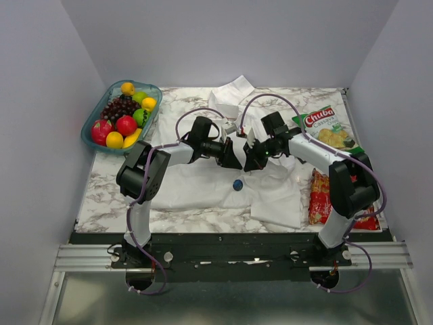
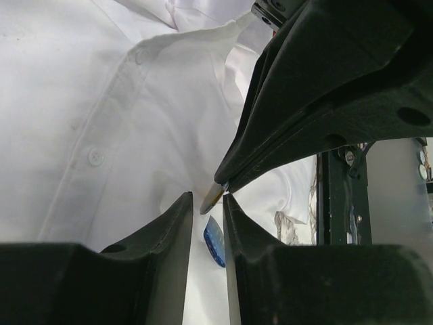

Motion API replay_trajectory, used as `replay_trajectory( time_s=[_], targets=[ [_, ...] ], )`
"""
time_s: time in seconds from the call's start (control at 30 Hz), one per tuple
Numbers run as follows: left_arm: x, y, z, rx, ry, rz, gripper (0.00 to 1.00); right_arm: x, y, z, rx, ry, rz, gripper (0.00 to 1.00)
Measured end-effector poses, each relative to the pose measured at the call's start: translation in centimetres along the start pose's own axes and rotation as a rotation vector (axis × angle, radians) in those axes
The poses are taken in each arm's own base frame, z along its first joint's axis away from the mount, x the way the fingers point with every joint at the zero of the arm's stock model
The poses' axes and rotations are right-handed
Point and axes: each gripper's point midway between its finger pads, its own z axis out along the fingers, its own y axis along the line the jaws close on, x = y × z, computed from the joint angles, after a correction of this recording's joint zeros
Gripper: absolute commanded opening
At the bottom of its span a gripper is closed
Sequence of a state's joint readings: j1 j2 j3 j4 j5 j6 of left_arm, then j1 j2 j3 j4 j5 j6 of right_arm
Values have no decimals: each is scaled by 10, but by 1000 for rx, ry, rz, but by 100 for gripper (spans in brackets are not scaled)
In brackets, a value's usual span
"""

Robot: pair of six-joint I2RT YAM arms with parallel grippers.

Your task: Remove the brooch from the garment

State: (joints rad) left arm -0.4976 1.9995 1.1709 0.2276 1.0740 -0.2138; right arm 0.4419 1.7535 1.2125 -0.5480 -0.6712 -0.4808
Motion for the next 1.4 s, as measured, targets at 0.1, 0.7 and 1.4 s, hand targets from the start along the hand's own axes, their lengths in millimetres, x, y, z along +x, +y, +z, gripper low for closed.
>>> replay_trajectory(
  time_s=[0.1, 0.7, 1.4],
  targets=[
    [1, 0, -1, -2, 3, -7, 31, -1, -2, 1, 0, -1, 6, 1],
    [13, 11, -1, -17, 24, 5, 43, -2, -8, 3, -3, 10, 57, 1],
    [17, 10, 7, 7, -9, -44, 49, -19, -12, 9, -28, -23, 54, 1]
  ],
)
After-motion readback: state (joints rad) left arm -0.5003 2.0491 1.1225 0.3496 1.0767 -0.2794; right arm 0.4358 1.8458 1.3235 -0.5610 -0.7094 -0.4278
